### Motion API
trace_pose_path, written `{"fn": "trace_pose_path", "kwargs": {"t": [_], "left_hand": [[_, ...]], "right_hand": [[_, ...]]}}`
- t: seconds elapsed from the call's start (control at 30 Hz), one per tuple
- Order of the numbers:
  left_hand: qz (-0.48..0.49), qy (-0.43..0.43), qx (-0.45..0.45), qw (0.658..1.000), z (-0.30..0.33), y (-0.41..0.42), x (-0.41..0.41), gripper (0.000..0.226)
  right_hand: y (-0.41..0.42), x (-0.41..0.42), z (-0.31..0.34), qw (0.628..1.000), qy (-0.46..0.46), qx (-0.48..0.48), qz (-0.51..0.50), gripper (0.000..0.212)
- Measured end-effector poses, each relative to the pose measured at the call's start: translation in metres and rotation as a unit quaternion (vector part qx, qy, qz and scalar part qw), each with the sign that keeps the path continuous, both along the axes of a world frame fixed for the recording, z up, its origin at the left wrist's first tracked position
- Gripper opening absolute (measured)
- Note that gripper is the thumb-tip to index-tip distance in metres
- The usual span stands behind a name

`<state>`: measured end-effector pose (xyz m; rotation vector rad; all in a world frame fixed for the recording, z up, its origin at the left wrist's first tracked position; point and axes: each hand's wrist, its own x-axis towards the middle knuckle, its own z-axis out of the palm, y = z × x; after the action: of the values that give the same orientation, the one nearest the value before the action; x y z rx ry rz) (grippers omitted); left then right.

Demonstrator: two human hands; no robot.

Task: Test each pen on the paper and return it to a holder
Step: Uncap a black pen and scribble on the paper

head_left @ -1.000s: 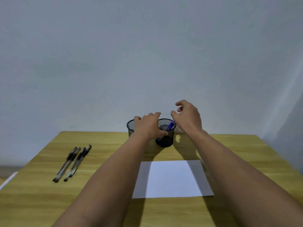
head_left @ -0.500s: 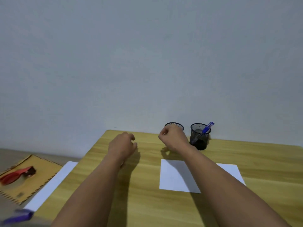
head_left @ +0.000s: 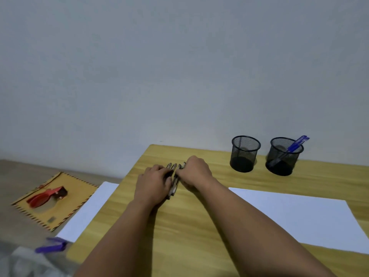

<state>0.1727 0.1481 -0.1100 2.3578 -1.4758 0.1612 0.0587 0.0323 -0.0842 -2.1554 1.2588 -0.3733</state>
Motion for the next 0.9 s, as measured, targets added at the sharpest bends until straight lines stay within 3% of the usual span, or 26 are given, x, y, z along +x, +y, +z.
{"fn": "trace_pose_path", "kwargs": {"t": [0.33,0.47,0.57,0.73,0.9], "left_hand": [[0.017,0.018,0.019,1.000,0.001,-0.002,-0.005,0.040],[0.019,0.049,-0.026,0.998,0.017,-0.002,-0.013,0.040],[-0.011,0.139,-0.100,0.985,0.036,-0.005,-0.026,0.038],[-0.107,0.389,-0.164,0.900,0.073,-0.012,-0.063,0.037],[-0.148,0.434,-0.137,0.878,0.095,-0.022,-0.098,0.014]], "right_hand": [[0.000,-0.011,0.004,0.994,0.086,-0.064,-0.002,0.028],[0.000,-0.039,0.017,0.996,0.068,-0.059,0.003,0.027],[-0.007,-0.067,0.033,0.999,-0.024,0.004,0.022,0.019],[-0.009,-0.124,0.067,0.985,-0.129,0.099,0.056,0.012],[-0.014,-0.187,0.091,0.956,-0.222,0.188,0.026,0.011]]}}
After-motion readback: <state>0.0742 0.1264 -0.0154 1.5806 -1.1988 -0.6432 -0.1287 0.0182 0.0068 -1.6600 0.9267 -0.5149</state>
